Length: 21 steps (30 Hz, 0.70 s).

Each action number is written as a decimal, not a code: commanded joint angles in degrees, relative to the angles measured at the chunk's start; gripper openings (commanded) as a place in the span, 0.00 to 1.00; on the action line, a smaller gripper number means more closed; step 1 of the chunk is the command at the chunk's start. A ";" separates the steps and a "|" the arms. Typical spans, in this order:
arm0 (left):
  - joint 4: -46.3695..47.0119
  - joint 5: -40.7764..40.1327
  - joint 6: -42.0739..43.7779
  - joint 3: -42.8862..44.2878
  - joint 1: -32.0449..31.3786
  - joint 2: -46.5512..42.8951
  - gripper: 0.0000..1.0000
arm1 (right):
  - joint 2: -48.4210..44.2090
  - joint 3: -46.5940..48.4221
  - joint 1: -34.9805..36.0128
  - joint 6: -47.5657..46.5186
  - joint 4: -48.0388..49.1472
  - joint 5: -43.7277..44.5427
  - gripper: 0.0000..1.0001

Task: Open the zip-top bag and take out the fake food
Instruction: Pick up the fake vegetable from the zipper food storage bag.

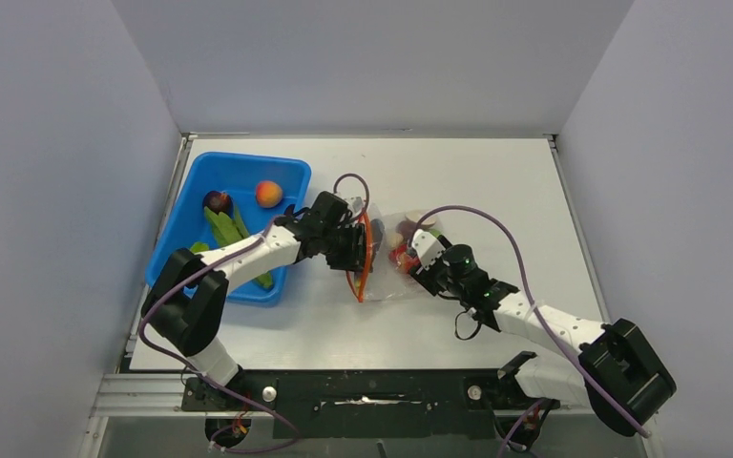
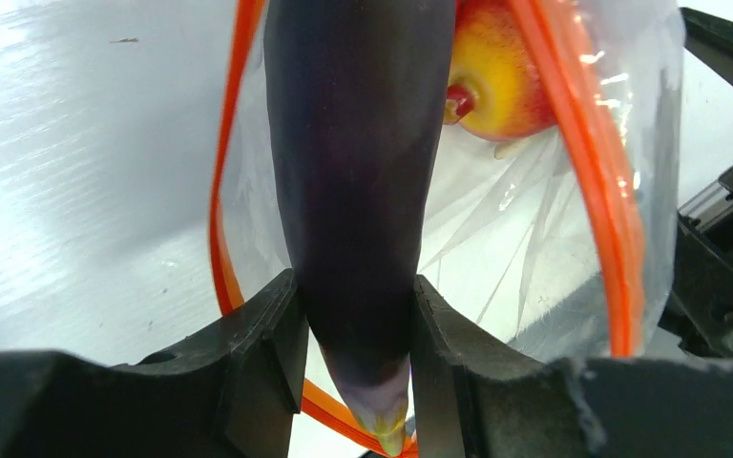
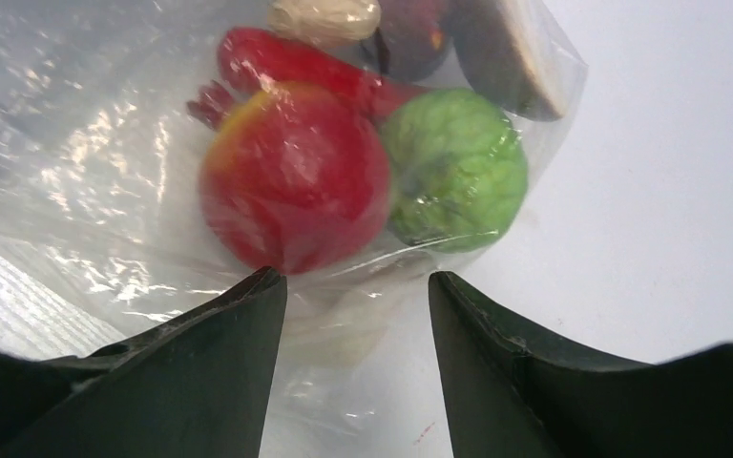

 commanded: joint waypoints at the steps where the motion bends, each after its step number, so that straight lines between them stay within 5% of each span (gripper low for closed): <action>1: -6.02 7.81 5.25 4.33 2.12 -2.75 0.00 | -2.51 -0.43 -0.22 -1.18 3.38 2.11 0.57; 11: -4.73 6.89 3.18 3.38 2.18 -3.50 0.00 | -13.12 1.72 -0.13 4.14 4.90 -8.12 0.63; 14: -2.68 7.31 1.34 2.83 2.35 -4.19 0.00 | -15.30 2.42 0.02 11.41 8.98 -13.22 0.64; 21: -1.38 5.58 -0.90 1.95 3.42 -6.95 0.00 | -12.90 5.60 4.80 34.54 12.83 -3.98 0.61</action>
